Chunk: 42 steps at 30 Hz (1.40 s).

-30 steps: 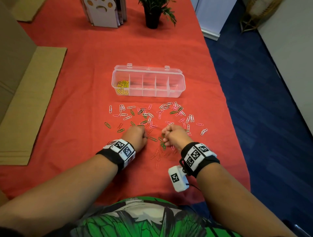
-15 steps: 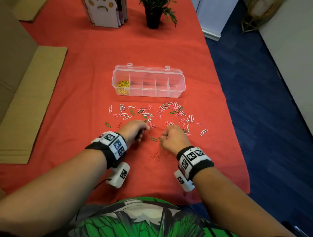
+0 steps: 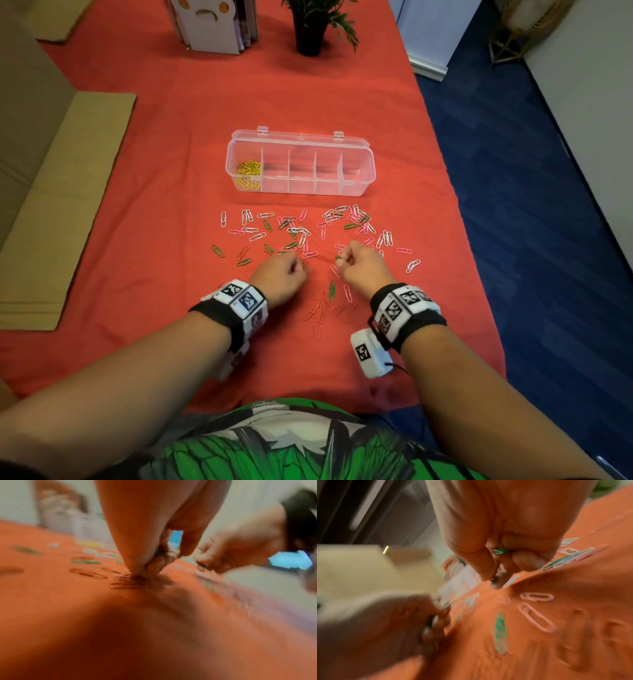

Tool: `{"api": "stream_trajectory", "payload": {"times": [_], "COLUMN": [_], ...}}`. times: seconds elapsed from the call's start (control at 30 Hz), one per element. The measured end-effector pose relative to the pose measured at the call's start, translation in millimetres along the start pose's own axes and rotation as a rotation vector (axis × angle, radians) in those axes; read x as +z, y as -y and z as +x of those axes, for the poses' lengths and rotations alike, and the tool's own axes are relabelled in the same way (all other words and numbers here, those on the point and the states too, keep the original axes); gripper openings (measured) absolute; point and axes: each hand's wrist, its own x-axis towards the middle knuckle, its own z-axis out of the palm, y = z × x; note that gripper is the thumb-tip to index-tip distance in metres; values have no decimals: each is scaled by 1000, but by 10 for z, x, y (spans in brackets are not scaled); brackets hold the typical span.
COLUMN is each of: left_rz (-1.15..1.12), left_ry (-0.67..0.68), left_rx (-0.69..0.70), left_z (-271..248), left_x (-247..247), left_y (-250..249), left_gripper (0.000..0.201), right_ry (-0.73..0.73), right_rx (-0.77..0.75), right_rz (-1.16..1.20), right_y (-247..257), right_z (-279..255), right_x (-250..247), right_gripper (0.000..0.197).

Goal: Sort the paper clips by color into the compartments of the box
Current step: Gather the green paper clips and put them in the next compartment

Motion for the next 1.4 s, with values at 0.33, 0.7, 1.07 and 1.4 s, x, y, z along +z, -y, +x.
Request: {"api": "stream_trajectory", "payload": {"times": [0.33, 0.7, 1.07, 1.4], "left_rz": [-1367, 95, 258, -1035], "left_ry": [359, -355, -246, -136], "left_rx": [-283, -128, -52, -284], "left_z": [-67, 163, 222, 47], "left_x": [-330, -258, -223, -447], "left_y": [-110, 18, 73, 95], "left_gripper": [25, 15, 18, 32], "right_ry": [232, 4, 184, 350], "right_rx": [323, -97, 17, 238], "right_rz": [903, -657, -242, 1177], "right_y": [92, 156, 91, 245], "right_z": [-230, -385, -172, -62], "right_x": [-242, 223, 132, -217], "right_gripper": [19, 33, 9, 26]}}
